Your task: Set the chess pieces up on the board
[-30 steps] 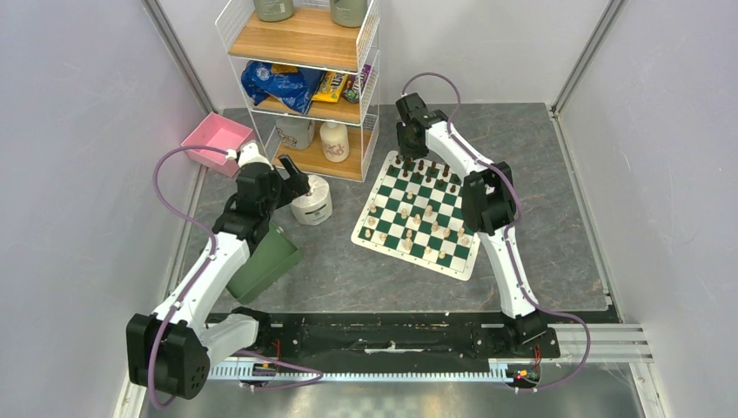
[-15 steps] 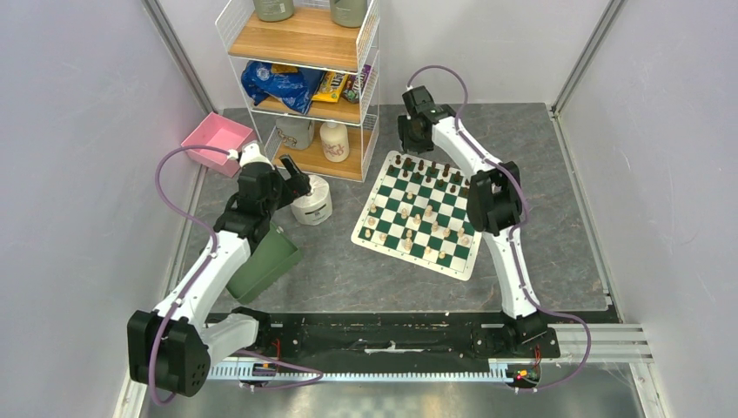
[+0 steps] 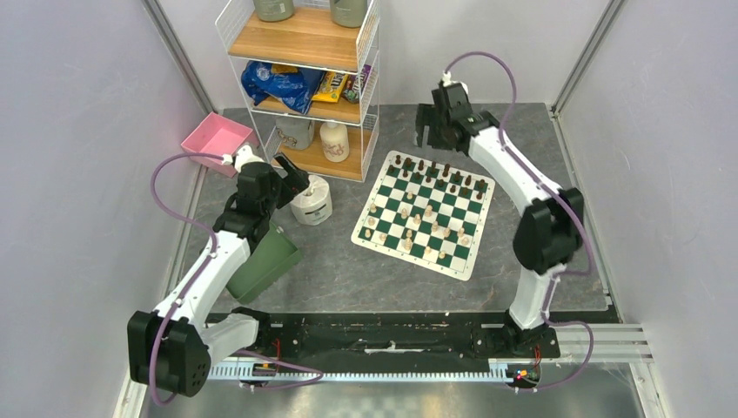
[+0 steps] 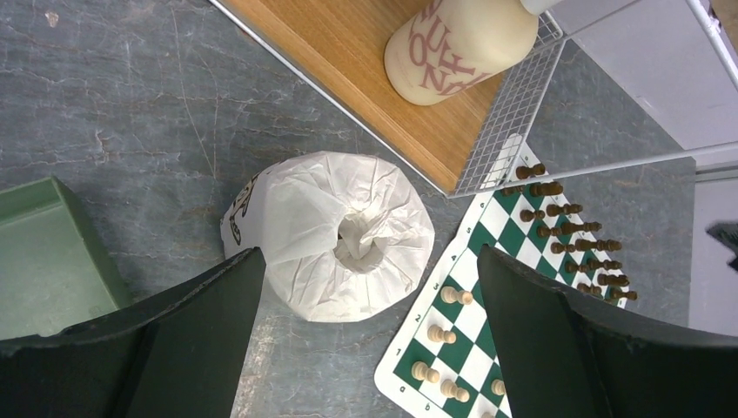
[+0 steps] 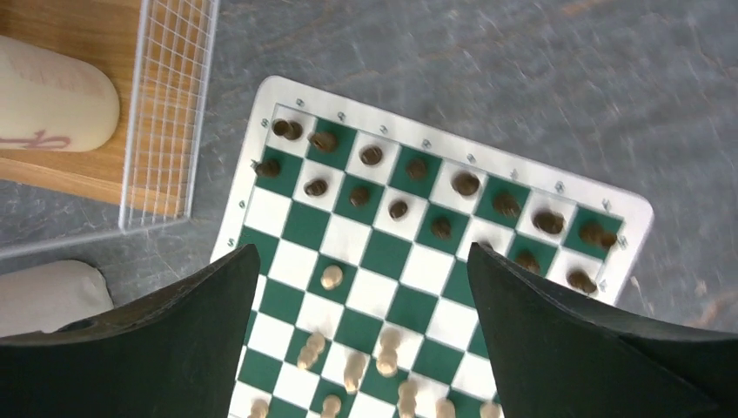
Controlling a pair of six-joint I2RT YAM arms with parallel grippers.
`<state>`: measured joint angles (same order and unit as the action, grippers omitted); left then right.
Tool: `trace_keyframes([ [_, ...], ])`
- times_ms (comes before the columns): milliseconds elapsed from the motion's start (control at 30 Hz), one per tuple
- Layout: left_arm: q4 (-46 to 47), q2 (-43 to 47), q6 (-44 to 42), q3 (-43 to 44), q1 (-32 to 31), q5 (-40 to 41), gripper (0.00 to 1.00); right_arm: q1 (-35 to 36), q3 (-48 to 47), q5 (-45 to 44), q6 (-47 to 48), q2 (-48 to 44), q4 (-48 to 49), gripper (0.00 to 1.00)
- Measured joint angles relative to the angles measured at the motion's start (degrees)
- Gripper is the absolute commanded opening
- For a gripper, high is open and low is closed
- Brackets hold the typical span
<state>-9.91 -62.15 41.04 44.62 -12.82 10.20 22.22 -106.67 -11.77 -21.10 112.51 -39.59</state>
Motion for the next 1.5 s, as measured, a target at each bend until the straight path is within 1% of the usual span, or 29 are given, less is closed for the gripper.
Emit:
trace_keyframes([
  [133, -0.8, 0.3, 1.1, 0.0, 0.0, 0.0, 1.0, -0.2, 15.5, -2.1, -4.0, -12.5, 5.2, 0.97],
  [267, -1.2, 1.3, 1.8, 0.0, 0.0, 0.3, 1.0, -0.7, 25.0, -1.1, -6.8, -21.2, 7.7, 0.97],
  [367, -1.6, 1.9, 2.5, 0.0, 0.1, 0.7, 1.0, -0.9, 31.4, 0.4, -8.5, -25.8, 9.2, 0.97],
  [567, -2.0, 2.7, 2.9, -0.8, 0.4, 1.7, 1.0, -1.0, 45.6, 6.7, -9.2, -34.5, 9.1, 0.97],
  [800, -0.5, 4.9, 3.2, -2.7, 0.4, 1.7, 1.0, -1.0, 51.5, 9.4, -10.0, -43.1, 6.9, 0.97],
  [933, 0.4, 5.2, 3.2, -4.9, 0.4, 1.7, 1.0, -1.0, 55.1, 12.0, -10.0, -47.2, 6.2, 0.91],
  [967, 0.4, 5.2, 3.2, -5.2, 0.4, 1.7, 1.0, -1.0, 55.5, 12.6, -10.0, -47.4, 5.8, 0.87],
  [1200, 2.0, 4.8, 3.2, -5.4, 0.4, 1.7, 1.0, 0.1, 56.7, 16.3, -10.8, -47.4, 4.3, 0.77],
  [1367, 2.1, 4.4, 3.1, -5.4, 0.4, 1.7, 1.0, 5.0, 58.0, 15.5, -11.3, -46.6, 2.6, 0.73],
  [1433, 2.1, 4.5, 3.1, -5.4, 0.4, 1.8, 1.0, 7.3, 58.1, 14.6, -11.7, -45.7, 2.1, 0.66],
  [1500, 2.3, 4.5, 3.0, -5.4, 0.4, 1.8, 1.0, 9.0, 58.0, 14.3, -11.8, -45.1, 1.9, 0.63],
])
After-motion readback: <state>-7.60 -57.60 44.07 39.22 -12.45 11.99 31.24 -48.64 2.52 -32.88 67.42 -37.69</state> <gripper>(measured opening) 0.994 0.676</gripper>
